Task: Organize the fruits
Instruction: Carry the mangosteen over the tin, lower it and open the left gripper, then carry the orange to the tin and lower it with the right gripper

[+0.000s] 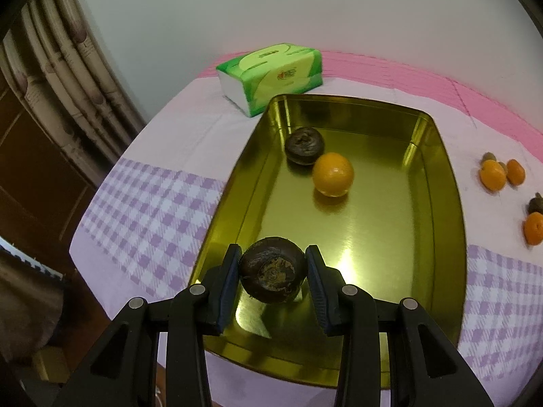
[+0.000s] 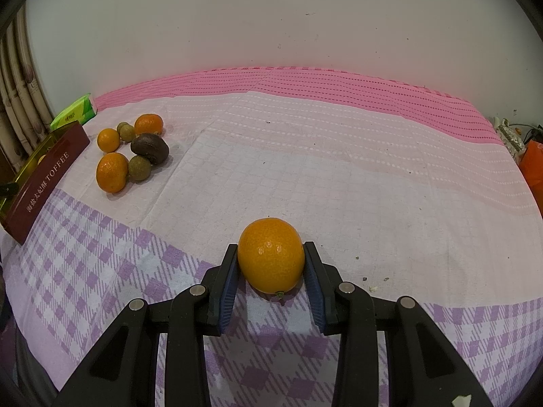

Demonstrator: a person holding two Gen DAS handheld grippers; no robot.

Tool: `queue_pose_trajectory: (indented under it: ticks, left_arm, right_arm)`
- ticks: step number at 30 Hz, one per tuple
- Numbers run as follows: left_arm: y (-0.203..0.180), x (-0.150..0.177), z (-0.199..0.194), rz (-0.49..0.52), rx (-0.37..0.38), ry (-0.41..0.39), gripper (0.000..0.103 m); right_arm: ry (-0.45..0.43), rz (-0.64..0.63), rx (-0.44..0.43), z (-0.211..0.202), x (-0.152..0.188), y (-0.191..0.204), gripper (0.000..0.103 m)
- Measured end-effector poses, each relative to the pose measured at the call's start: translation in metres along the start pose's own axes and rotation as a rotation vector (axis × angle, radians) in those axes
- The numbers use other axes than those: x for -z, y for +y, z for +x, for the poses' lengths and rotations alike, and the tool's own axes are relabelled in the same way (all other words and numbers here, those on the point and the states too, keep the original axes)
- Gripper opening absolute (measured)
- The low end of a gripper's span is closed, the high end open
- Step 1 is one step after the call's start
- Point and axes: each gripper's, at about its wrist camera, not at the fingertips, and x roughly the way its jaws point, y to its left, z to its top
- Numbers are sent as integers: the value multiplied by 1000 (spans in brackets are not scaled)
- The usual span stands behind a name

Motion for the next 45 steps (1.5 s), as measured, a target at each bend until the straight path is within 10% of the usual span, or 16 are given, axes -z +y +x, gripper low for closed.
queue_pose_trajectory:
  ticks: [31, 45]
  left_arm:
    - [5, -4, -30, 7, -35, -81, 60]
    - [21, -6, -46, -70, 10, -76, 60]
  right_arm:
    - [11, -29, 12, -2, 1, 9, 34]
    - [28, -47, -130, -22, -5, 62, 33]
